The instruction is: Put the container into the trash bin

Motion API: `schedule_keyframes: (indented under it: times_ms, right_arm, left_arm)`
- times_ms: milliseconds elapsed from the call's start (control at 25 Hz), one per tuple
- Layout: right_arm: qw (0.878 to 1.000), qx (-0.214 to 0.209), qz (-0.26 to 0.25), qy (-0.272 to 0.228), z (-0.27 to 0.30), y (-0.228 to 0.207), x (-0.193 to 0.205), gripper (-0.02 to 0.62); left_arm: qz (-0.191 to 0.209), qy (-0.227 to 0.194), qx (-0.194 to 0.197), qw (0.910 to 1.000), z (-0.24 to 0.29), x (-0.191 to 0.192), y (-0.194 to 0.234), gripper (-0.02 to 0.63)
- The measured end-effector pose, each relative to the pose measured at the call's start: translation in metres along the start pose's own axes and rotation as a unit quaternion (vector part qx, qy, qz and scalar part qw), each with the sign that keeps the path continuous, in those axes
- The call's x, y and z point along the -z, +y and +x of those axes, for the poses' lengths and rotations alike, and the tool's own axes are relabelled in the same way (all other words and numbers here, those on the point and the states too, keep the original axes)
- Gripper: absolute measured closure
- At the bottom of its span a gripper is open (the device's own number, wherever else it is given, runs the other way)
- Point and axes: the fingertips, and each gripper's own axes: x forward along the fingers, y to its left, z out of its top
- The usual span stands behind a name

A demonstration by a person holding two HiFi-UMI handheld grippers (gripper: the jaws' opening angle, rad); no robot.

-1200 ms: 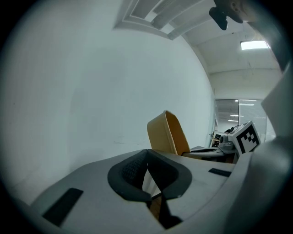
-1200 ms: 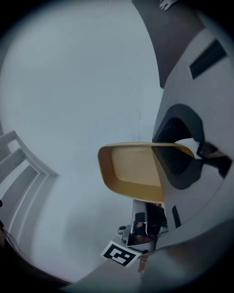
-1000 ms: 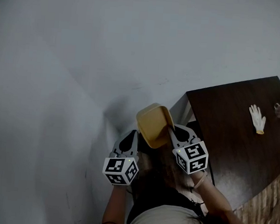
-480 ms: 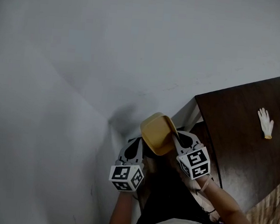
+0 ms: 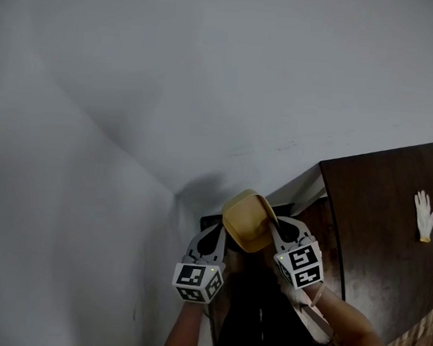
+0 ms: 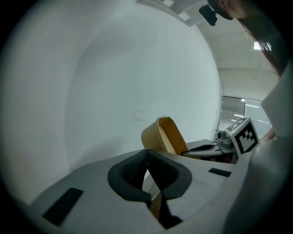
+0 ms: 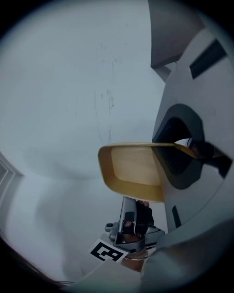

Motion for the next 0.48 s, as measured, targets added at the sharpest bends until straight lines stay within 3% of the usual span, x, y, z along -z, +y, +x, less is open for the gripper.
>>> schedule_keyframes:
  times_ms: [480]
  right_arm:
    - [0.998, -0.014, -0.019, 0.062, 0.083, -0.012, 0.066, 0.575]
  left_arm:
    - [-0.022, 0.019, -0.013, 0.9995, 0.051, 0.06, 0.061, 0.588]
